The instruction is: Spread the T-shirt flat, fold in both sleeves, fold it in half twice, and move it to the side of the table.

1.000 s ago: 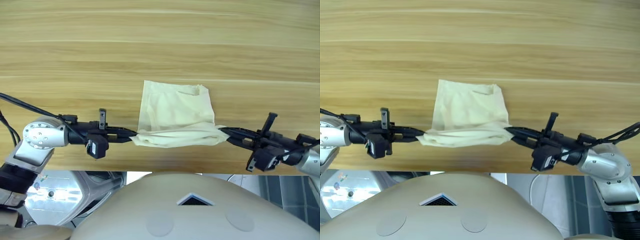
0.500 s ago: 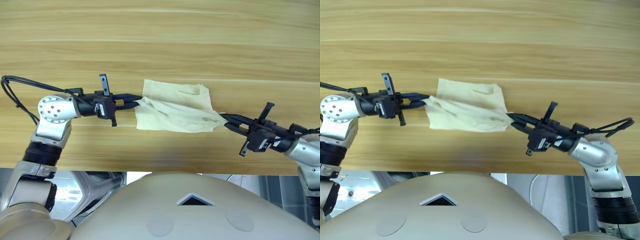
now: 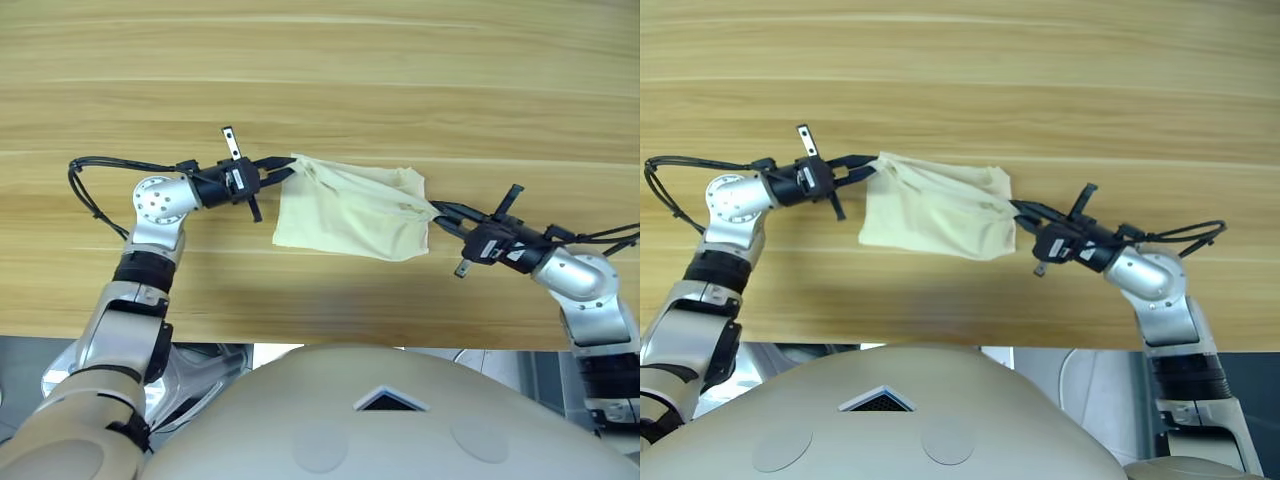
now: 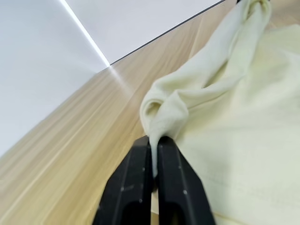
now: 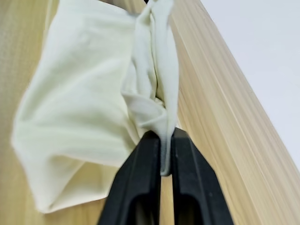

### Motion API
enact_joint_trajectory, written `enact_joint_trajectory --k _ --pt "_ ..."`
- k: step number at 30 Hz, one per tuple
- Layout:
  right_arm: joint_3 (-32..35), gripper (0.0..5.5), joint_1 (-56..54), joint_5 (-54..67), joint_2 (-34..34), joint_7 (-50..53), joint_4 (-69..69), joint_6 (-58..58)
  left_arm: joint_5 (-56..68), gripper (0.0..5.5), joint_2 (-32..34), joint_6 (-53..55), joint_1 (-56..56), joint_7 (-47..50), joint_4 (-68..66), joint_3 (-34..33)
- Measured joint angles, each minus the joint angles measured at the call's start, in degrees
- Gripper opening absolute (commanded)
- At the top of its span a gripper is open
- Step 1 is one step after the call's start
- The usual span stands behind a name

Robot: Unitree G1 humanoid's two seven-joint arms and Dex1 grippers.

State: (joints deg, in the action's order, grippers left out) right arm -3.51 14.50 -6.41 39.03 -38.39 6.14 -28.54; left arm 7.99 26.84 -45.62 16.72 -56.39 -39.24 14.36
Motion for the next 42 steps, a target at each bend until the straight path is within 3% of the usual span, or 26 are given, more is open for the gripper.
enact_joint_trajectory --k 14,19,28,31,32,42 --pt "-3.8 0.11 -6.7 -6.2 -4.4 6.9 -11.3 1.1 -10.0 0.00 -6.7 -6.2 7.9 10.7 -21.3 -1.7" --pt "-5.1 0.11 -9.5 -7.0 -5.6 8.4 -16.6 1.1 -16.4 0.00 -7.1 -9.0 10.3 17.0 -24.1 1.2" --pt "-6.7 0.11 -13.0 -6.1 -7.8 9.6 -23.4 0.2 -17.3 0.00 -7.4 -7.9 12.5 15.2 -26.4 3.1" --pt "-6.7 0.11 -13.3 -5.4 -8.5 9.7 -24.6 -0.2 -17.1 0.68 -7.9 -6.4 13.0 14.3 -27.4 3.0" --pt "-6.7 0.48 -13.3 -4.9 -8.6 9.7 -24.8 -0.2 -17.1 0.83 -8.1 -5.8 13.1 14.2 -27.9 3.0" --pt "-5.0 2.10 -13.6 3.4 -9.7 7.5 -26.7 2.3 -12.1 2.19 -10.4 3.7 14.6 11.1 -30.1 -0.3"
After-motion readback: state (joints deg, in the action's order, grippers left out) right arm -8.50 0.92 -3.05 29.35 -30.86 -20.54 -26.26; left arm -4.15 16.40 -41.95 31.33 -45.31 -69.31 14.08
